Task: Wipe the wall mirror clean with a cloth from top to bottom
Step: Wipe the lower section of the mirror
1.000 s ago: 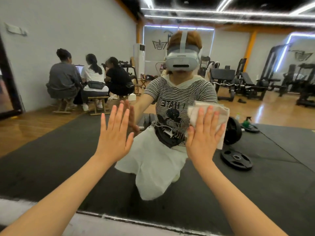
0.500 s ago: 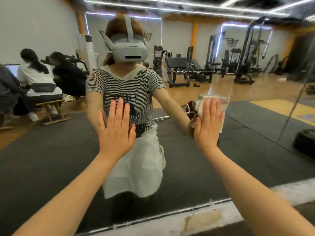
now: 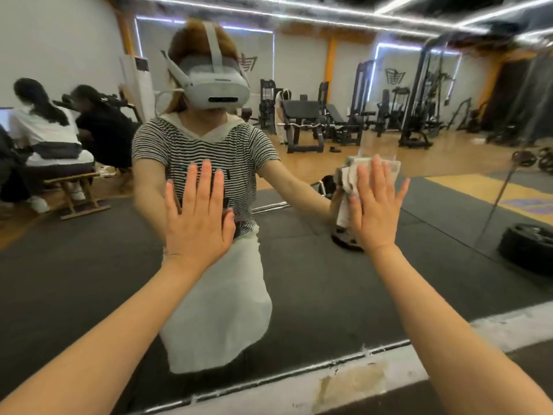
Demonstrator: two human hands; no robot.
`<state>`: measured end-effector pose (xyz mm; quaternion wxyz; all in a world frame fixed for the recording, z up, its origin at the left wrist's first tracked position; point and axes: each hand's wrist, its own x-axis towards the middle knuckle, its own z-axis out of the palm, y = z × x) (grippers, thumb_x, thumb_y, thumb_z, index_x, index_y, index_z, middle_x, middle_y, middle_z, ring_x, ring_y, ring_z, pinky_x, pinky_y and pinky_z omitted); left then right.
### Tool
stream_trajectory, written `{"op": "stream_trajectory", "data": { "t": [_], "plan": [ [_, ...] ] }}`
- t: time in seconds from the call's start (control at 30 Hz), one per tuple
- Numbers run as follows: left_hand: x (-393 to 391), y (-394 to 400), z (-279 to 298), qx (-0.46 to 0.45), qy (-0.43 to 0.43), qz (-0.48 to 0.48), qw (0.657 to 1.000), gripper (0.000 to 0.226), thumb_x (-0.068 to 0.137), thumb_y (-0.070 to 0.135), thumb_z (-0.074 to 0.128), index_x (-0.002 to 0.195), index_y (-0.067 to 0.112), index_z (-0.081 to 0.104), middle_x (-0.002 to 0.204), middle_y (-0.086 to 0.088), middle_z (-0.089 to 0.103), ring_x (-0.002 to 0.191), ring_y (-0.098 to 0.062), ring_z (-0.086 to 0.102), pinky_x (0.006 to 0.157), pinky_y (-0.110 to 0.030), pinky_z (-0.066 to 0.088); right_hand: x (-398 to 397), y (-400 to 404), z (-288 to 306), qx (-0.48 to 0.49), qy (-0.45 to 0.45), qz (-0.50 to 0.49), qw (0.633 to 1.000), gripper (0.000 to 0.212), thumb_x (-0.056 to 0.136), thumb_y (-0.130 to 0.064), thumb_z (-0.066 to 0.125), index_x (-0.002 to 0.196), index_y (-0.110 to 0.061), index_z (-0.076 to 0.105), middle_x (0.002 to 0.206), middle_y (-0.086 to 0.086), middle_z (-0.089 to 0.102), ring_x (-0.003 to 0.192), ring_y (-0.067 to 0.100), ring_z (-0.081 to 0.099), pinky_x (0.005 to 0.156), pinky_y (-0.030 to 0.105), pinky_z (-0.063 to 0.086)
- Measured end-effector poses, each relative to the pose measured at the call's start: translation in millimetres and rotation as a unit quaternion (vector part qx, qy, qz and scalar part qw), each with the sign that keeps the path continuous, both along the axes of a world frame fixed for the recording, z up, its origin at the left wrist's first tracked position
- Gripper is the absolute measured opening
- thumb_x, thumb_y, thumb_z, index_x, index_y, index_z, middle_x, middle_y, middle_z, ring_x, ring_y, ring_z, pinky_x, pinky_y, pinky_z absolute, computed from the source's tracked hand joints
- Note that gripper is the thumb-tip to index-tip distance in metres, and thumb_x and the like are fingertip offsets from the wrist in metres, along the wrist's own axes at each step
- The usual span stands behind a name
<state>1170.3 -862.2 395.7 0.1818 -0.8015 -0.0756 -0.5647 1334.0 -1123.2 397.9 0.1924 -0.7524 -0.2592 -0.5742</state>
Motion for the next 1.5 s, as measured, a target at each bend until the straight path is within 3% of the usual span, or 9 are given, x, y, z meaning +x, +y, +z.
{"op": "stream_trajectory", "data": {
  "t": [0.1, 0.27, 0.47, 0.63, 0.8, 0.97, 1.13, 1.33, 1.5],
  "plan": [
    [-2, -1, 0, -0.003, -0.001, 0.008, 1.000, 0.072, 0.095, 0.036, 0.032, 0.154, 0.006, 0.004, 0.159, -0.016, 0.010, 0.149, -0.024, -0.009, 0.117, -0.050, -0.006, -7, 29, -4, 0.079, 0.046, 0.042, 0.995, 0.058, 0.105, -0.039, 0.009, 0.148, -0.003, 0.021, 0.151, 0.026, 0.029, 0.149, 0.021, 0.000, 0.117, 0.046, -0.003],
    [-1, -1, 2, 0.010, 0.006, 0.036, 0.999, 0.070, 0.094, 0.037, 0.032, 0.152, 0.003, 0.012, 0.157, -0.017, 0.013, 0.149, -0.023, -0.012, 0.117, -0.048, -0.009, -31, 74, 6, 0.239, 0.114, 0.060, 0.962, 0.060, 0.105, -0.041, 0.006, 0.148, -0.002, 0.020, 0.152, 0.024, 0.030, 0.141, 0.032, 0.018, 0.115, 0.045, 0.001],
    [0, 0, 0, 0.015, -0.008, 0.025, 1.000, 0.072, 0.094, 0.036, 0.033, 0.154, 0.005, 0.008, 0.159, -0.017, 0.008, 0.149, -0.024, -0.009, 0.118, -0.048, -0.010, -82, 137, -28, 0.017, 0.013, 0.094, 0.995, 0.070, 0.098, -0.026, 0.033, 0.155, -0.015, -0.005, 0.163, 0.003, -0.012, 0.150, 0.024, -0.002, 0.119, 0.047, -0.010],
    [-1, 2, -2, 0.024, -0.009, 0.020, 0.999, 0.074, 0.094, 0.037, 0.032, 0.155, 0.008, 0.002, 0.162, -0.007, -0.011, 0.150, -0.024, -0.007, 0.118, -0.048, -0.007, -48, 95, -23, -0.037, -0.044, 0.073, 0.996, 0.069, 0.097, -0.027, 0.033, 0.155, -0.017, -0.001, 0.163, 0.000, -0.007, 0.150, 0.020, 0.000, 0.120, 0.045, -0.001],
    [1, 1, -2, 0.021, -0.017, 0.008, 1.000, 0.074, 0.094, 0.037, 0.032, 0.155, 0.009, 0.000, 0.162, -0.007, -0.012, 0.150, -0.024, -0.008, 0.118, -0.049, -0.006, -14, 43, -21, 0.170, 0.105, 0.021, 0.980, 0.062, 0.093, -0.018, 0.031, 0.151, -0.002, 0.017, 0.156, 0.019, 0.021, 0.141, 0.033, 0.018, 0.112, 0.056, 0.016],
    [1, 1, -2, 0.022, -0.017, 0.006, 1.000, 0.074, 0.094, 0.036, 0.031, 0.155, 0.008, 0.001, 0.162, -0.009, -0.011, 0.150, -0.026, -0.007, 0.119, -0.049, -0.007, -34, 72, -4, 0.323, 0.192, 0.038, 0.926, 0.063, 0.092, -0.022, 0.025, 0.151, -0.001, 0.017, 0.157, 0.021, 0.020, 0.145, 0.039, 0.016, 0.115, 0.049, 0.005],
    [1, 3, -2, 0.024, -0.014, 0.006, 1.000, 0.075, 0.093, 0.036, 0.032, 0.155, 0.009, -0.001, 0.162, -0.008, -0.012, 0.150, -0.025, -0.008, 0.118, -0.049, -0.006, -94, 147, -8, 0.124, 0.086, 0.061, 0.987, 0.070, 0.087, -0.021, 0.033, 0.152, -0.009, 0.012, 0.159, 0.013, 0.010, 0.144, 0.033, 0.012, 0.115, 0.051, 0.001],
    [0, 4, -3, 0.025, -0.014, 0.000, 1.000, 0.075, 0.093, 0.037, 0.032, 0.155, 0.010, 0.000, 0.162, -0.007, -0.011, 0.150, -0.024, -0.007, 0.119, -0.048, -0.005, -66, 111, -20, -0.071, 0.002, 0.057, 0.996, 0.085, 0.082, -0.022, 0.042, 0.155, -0.018, 0.000, 0.163, 0.000, -0.009, 0.150, 0.020, -0.005, 0.119, 0.045, -0.002],
    [2, 3, -2, 0.023, -0.019, 0.002, 1.000, 0.075, 0.093, 0.036, 0.033, 0.155, 0.008, 0.002, 0.162, -0.007, -0.011, 0.150, -0.024, -0.007, 0.118, -0.049, -0.004, -35, 68, -3, 0.167, 0.106, 0.039, 0.979, 0.062, 0.092, -0.018, 0.031, 0.150, 0.000, 0.020, 0.157, 0.015, 0.019, 0.145, 0.027, 0.010, 0.114, 0.045, 0.006]
  ]
}}
